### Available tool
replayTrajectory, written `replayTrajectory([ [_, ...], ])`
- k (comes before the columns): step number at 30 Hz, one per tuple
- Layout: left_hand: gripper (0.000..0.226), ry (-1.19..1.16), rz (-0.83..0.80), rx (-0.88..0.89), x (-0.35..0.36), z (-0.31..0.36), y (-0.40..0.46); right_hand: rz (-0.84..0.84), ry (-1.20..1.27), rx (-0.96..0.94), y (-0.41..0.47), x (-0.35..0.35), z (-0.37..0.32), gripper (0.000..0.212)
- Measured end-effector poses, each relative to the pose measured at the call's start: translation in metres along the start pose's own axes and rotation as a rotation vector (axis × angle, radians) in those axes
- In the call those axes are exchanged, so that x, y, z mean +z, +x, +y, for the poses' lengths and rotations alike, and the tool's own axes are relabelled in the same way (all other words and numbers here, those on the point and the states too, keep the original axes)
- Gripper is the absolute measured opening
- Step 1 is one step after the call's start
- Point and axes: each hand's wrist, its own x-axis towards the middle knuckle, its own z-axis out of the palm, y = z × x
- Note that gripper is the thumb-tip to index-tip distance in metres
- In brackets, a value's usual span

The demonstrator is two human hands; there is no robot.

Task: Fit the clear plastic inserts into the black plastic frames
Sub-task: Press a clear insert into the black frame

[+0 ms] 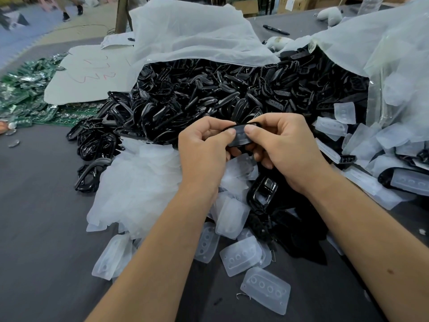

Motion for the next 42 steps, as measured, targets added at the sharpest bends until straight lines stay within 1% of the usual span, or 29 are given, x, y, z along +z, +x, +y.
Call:
replayTrajectory([
  [5, 0.022, -0.020, -0.032, -0.031, -0.001, 0.003, -0.002, 0.003, 0.041, 0.019, 0.001, 0.000, -0.001, 0.013],
  [11, 0.021, -0.037, -0.024, -0.043, 0.000, 0.004, -0.002, -0.001, 0.099, 0.046, 0.002, -0.001, -0.003, 0.018],
  [15, 0.021, -0.028, -0.022, -0.034, 0.000, 0.002, -0.001, 0.014, 0.092, 0.051, 0.001, 0.000, -0.003, 0.020],
  [18, 0.020, -0.024, -0.029, -0.021, 0.000, 0.000, 0.000, 0.015, 0.087, 0.050, 0.001, 0.000, -0.003, 0.021],
  [22, 0.013, 0.007, -0.051, 0.020, 0.000, -0.003, 0.001, 0.020, 0.083, 0.047, 0.001, 0.001, -0.002, 0.019],
  [27, 0.006, 0.090, -0.090, 0.099, 0.000, -0.005, 0.002, 0.037, 0.074, -0.006, 0.002, -0.001, 0.002, 0.015],
  [35, 0.006, 0.140, -0.086, 0.124, 0.000, -0.007, 0.003, 0.064, 0.006, -0.118, 0.001, 0.000, 0.007, 0.014],
  [39, 0.011, 0.109, -0.070, 0.128, 0.000, -0.009, 0.004, 0.035, 0.121, -0.066, 0.002, 0.000, 0.004, 0.029],
  [42, 0.012, 0.088, -0.074, 0.133, 0.000, -0.010, 0.004, 0.017, 0.160, -0.039, 0.003, -0.001, 0.004, 0.031],
])
